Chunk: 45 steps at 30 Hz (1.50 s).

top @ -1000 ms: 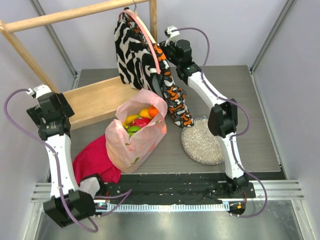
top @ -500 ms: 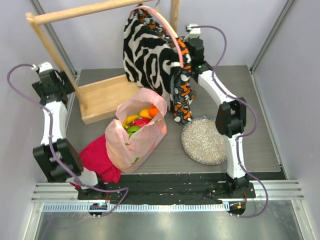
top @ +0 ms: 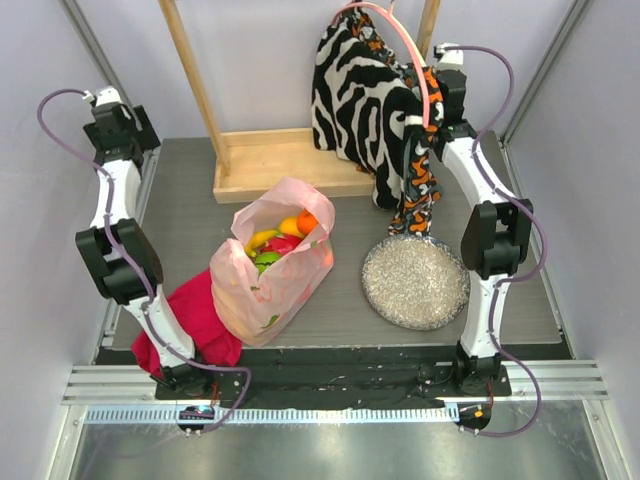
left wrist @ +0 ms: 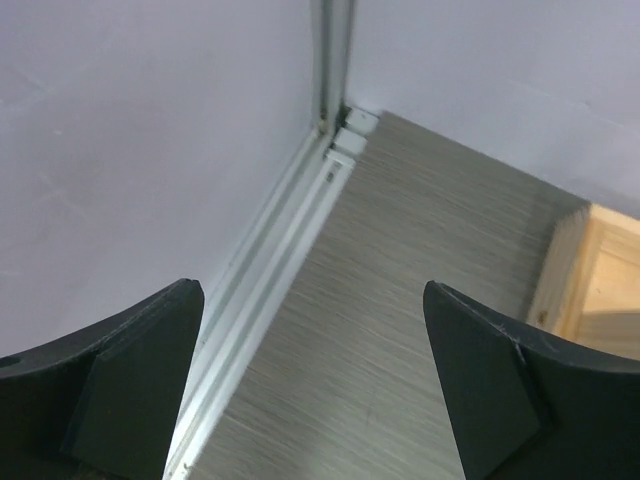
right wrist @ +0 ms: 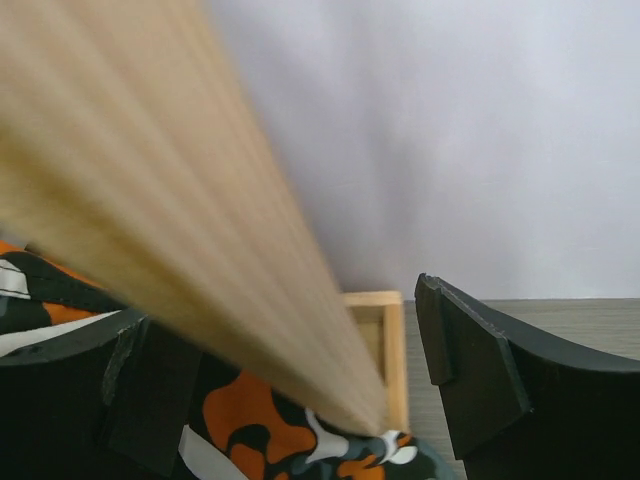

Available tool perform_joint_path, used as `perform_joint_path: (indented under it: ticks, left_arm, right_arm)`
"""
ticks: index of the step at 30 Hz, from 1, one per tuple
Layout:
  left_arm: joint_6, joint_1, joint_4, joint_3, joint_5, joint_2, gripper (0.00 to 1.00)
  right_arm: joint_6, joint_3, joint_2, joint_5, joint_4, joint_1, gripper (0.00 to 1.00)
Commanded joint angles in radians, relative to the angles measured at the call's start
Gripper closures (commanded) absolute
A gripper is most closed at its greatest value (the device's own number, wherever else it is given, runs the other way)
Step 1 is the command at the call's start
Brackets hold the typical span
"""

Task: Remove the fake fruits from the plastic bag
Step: Move the distractor to the center of the board, then adjust the plastic bag at the center of the board.

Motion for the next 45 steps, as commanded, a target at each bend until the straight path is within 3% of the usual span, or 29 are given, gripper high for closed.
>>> perform_joint_path:
  ticks: [1, 5, 6, 8, 9, 10, 12, 13, 17, 18, 19, 21, 22, 24, 27, 29, 31, 33, 36, 40, 45]
  left_arm:
    - [-0.047, -0.015, 0.028, -0.088, 0.165, -0.134, 0.11]
    - [-0.022, -0.016, 0.091, -0.347, 0.489, -0.338, 0.31]
    - [-0.028, -0.016, 0.086, -0.364, 0.526, -0.358, 0.46]
    - [-0.062, -0.021, 0.028, -0.384, 0.643, -0.409, 0.60]
    - [-0.080, -0.021, 0.007, -0.388, 0.675, -0.424, 0.75]
    - [-0.111, -0.025, -0.030, -0.395, 0.707, -0.446, 0.83]
    - [-0.137, -0.031, -0.052, -0.418, 0.775, -0.517, 0.98]
    - [-0.136, -0.041, -0.070, -0.423, 0.790, -0.544, 0.98]
    - [-0.085, -0.051, -0.179, -0.406, 0.909, -0.659, 0.88]
    - [-0.081, -0.050, -0.255, -0.391, 0.960, -0.688, 0.68]
    - [-0.072, -0.055, -0.295, -0.388, 0.995, -0.706, 0.56]
    - [-0.041, -0.059, -0.396, -0.395, 1.044, -0.739, 0.37]
    - [-0.036, -0.062, -0.423, -0.424, 1.051, -0.781, 0.34]
    - [-0.019, -0.067, -0.481, -0.461, 1.071, -0.826, 0.32]
    - [0.011, -0.065, -0.587, -0.480, 1.068, -0.904, 0.30]
    - [0.045, -0.067, -0.688, -0.417, 1.081, -0.930, 0.28]
    - [0.229, -0.065, -0.980, -0.319, 1.124, -0.928, 0.24]
    - [0.374, -0.067, -1.227, -0.244, 1.134, -0.931, 0.21]
    - [0.447, -0.065, -1.304, -0.309, 1.173, -0.969, 0.20]
    - [0.381, -0.067, -1.276, -0.323, 1.216, -1.010, 0.18]
    - [0.381, -0.068, -1.322, -0.254, 1.216, -1.038, 0.08]
  right_arm:
    - [0.022, -0.014, -0.082, -0.114, -0.002, 0.037, 0.10]
    - [-0.017, -0.034, -0.117, -0.173, -0.063, 0.035, 0.06]
    - [-0.027, -0.043, -0.134, -0.173, -0.084, 0.035, 0.05]
    - [-0.033, -0.092, -0.204, -0.165, -0.094, 0.034, 0.02]
    - [-0.022, -0.109, -0.229, -0.148, -0.097, 0.028, 0.00]
    - [-0.010, -0.144, -0.261, -0.125, -0.097, 0.025, 0.00]
    - [0.071, -0.172, -0.348, -0.160, -0.095, -0.015, 0.00]
    - [0.108, -0.186, -0.373, -0.194, -0.097, -0.030, 0.00]
    - [0.137, -0.235, -0.520, -0.280, -0.162, -0.083, 0.00]
    - [0.116, -0.270, -0.581, -0.288, -0.204, -0.084, 0.00]
    - [0.060, -0.294, -0.620, -0.291, -0.219, -0.092, 0.00]
    - [-0.025, -0.384, -0.735, -0.270, -0.255, -0.092, 0.00]
    - [-0.098, -0.415, -0.770, -0.260, -0.262, -0.093, 0.00]
    - [-0.154, -0.489, -0.839, -0.263, -0.305, -0.093, 0.00]
    - [-0.261, -0.506, -0.944, -0.402, -0.431, -0.095, 0.02]
    - [-0.379, -0.470, -0.973, -0.624, -0.624, -0.093, 0.10]
    - [-0.447, -0.375, -0.961, -0.760, -0.785, -0.074, 0.18]
    - [-0.511, -0.357, -0.932, -0.791, -0.931, -0.035, 0.22]
    - [-0.521, -0.432, -0.893, -0.809, -0.884, -0.006, 0.27]
    - [-0.564, -0.454, -0.809, -0.710, -0.779, 0.083, 0.28]
    - [-0.547, -0.358, -0.712, -0.745, -0.747, 0.186, 0.18]
